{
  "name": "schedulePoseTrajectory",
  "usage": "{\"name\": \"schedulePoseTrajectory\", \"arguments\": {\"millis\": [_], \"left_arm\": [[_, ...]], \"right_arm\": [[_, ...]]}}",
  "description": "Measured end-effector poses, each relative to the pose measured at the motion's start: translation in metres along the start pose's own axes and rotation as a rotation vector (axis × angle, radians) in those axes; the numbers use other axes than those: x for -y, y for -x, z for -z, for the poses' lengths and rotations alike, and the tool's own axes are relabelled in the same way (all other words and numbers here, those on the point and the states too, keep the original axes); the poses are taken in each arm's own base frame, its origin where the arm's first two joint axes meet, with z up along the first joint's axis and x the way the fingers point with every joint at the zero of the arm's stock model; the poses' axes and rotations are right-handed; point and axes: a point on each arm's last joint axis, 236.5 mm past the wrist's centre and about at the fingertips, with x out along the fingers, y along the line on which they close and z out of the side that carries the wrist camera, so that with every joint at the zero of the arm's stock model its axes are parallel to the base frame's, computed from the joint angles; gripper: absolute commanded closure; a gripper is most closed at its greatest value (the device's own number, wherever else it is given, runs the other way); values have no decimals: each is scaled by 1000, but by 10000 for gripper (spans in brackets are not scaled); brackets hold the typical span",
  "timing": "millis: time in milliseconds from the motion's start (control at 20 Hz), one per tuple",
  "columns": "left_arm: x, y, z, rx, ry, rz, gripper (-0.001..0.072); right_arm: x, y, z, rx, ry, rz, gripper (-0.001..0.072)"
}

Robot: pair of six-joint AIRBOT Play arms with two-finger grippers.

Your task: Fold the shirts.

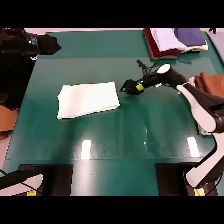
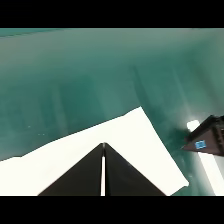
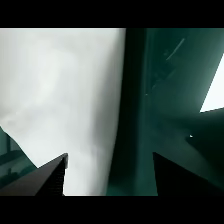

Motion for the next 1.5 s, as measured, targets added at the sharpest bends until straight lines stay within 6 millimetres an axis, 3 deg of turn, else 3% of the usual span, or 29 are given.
{"name": "schedulePoseTrajectory", "arguments": {"millis": [150, 250, 350, 500, 650, 800, 900, 1050, 1200, 1350, 1500], "left_arm": [[3, -3, 3, -10, -1, 8, 688], [4, -4, 4, -17, -2, 12, 688], [5, -5, 6, -24, -1, 15, 689], [10, -5, 8, -31, -2, 26, 689], [32, -9, 13, -45, -28, 62, 689], [60, -13, 21, -64, -70, 108, 688], [78, -15, 26, -74, -100, 138, 688], [96, -16, 31, -83, -128, 167, 689], [107, -16, 34, -86, -139, 187, 688], [111, -16, 34, -85, -133, 196, 688], [114, -16, 30, -68, -119, 202, 688]], "right_arm": [[-12, -37, 4, -50, 11, -37, 146], [-25, -59, 6, -78, 35, -60, 391], [-36, -78, 6, -96, 72, -71, 696], [-56, -85, -6, -74, 141, -92, 697], [-68, -57, -39, 12, 208, -86, 697], [-63, 6, -73, 108, 274, -9, 697], [-43, 63, -92, 171, 285, 91, 697], [0, 164, -108, 270, 253, 263, 697], [49, 270, -109, 388, 166, 411, 697], [100, 367, -97, 521, 48, 524, 697], [141, 441, -80, 648, -59, 581, 697]]}}
